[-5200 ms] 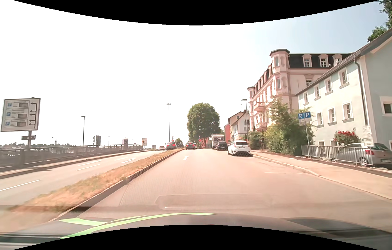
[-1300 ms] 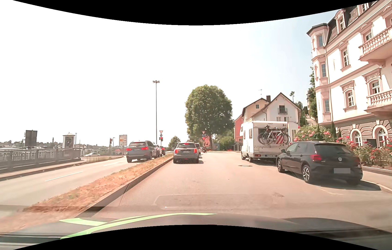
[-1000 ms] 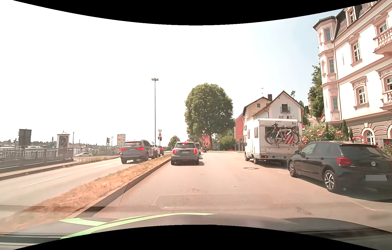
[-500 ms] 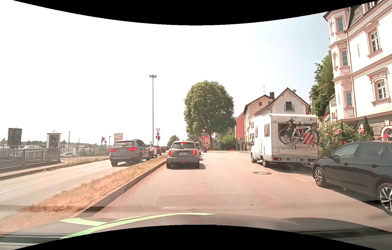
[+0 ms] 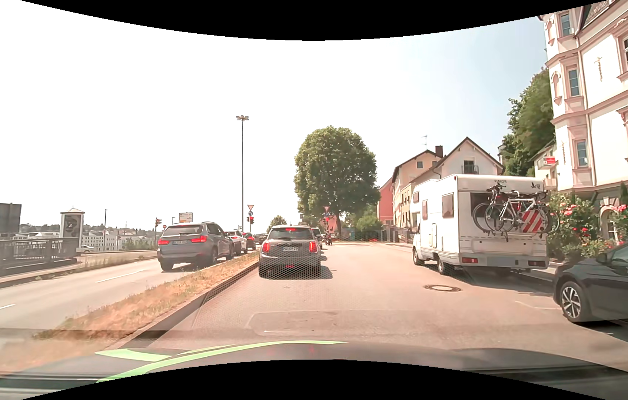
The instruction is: Follow the waypoints while adhering to traffic rules and regulations
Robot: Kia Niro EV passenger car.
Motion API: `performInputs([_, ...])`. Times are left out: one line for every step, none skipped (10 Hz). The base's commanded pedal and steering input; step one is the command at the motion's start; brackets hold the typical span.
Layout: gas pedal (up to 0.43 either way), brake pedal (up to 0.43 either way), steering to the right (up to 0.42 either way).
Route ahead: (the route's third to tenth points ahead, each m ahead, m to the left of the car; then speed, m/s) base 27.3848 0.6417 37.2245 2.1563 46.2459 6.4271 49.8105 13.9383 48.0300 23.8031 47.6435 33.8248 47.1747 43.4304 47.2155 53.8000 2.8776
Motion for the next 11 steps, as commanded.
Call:
performInputs([0.0, 0.049, -0.008])
performInputs([0.0, 0.055, -0.008])
performInputs([0.0, 0.055, -0.008])
performInputs([0.0, 0.061, -0.009])
performInputs([0.0, 0.067, -0.008])
performInputs([0.0, 0.067, -0.009])
performInputs([0.0, 0.073, -0.008])
performInputs([0.0, 0.073, -0.008])
performInputs([0.0, 0.073, -0.008])
performInputs([0.0, 0.079, -0.008])
performInputs([0.0, 0.079, -0.007])
